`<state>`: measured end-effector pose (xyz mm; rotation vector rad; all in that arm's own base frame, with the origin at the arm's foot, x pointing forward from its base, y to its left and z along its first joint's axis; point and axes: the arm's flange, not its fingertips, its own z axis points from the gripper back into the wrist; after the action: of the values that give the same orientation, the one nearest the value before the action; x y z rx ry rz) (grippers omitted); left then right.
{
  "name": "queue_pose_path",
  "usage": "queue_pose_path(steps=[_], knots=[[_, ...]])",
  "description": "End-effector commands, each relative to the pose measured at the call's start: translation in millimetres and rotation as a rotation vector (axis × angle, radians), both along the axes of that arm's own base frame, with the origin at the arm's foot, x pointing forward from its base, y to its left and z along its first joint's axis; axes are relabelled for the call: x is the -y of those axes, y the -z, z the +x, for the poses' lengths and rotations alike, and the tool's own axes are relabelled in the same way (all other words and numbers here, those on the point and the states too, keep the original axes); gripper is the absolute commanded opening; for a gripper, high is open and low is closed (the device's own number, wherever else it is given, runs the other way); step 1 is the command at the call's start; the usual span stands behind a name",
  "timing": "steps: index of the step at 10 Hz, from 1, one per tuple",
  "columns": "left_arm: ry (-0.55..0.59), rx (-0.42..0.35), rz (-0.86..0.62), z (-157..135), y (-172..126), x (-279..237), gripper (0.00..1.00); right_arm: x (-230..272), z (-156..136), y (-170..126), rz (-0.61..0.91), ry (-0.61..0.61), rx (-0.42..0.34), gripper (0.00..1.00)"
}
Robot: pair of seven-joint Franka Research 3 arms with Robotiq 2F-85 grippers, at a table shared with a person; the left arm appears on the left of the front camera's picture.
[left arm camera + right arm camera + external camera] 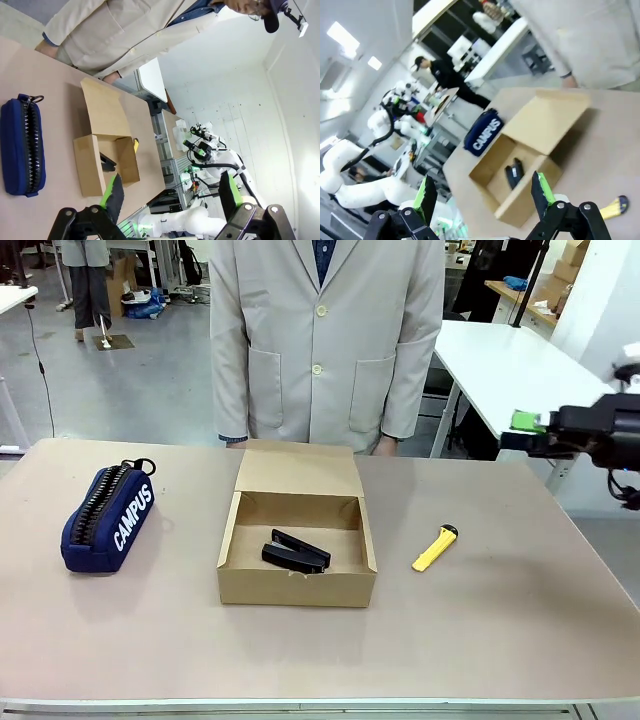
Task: Pack the item into the box.
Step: Pick up the item indicated by the person and place it inside the Mailer Box, then close the Mailer Box.
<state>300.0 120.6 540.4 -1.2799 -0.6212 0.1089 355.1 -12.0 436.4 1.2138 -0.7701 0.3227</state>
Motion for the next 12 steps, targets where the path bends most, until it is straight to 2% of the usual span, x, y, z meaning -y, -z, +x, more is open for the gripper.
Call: queue_pose_path(steps=[1,12], knots=[[0.004,0.028,-0.011,0.0,-0.3,1.0,1.0,-22.6,-3.6,-14.7,-0.003,-0.046,-0.02,1.0],[0.004,0.028,-0.011,0.0,-0.3,1.0,1.0,-22.6,-3.6,-14.7,-0.003,-0.046,-0.02,1.0]])
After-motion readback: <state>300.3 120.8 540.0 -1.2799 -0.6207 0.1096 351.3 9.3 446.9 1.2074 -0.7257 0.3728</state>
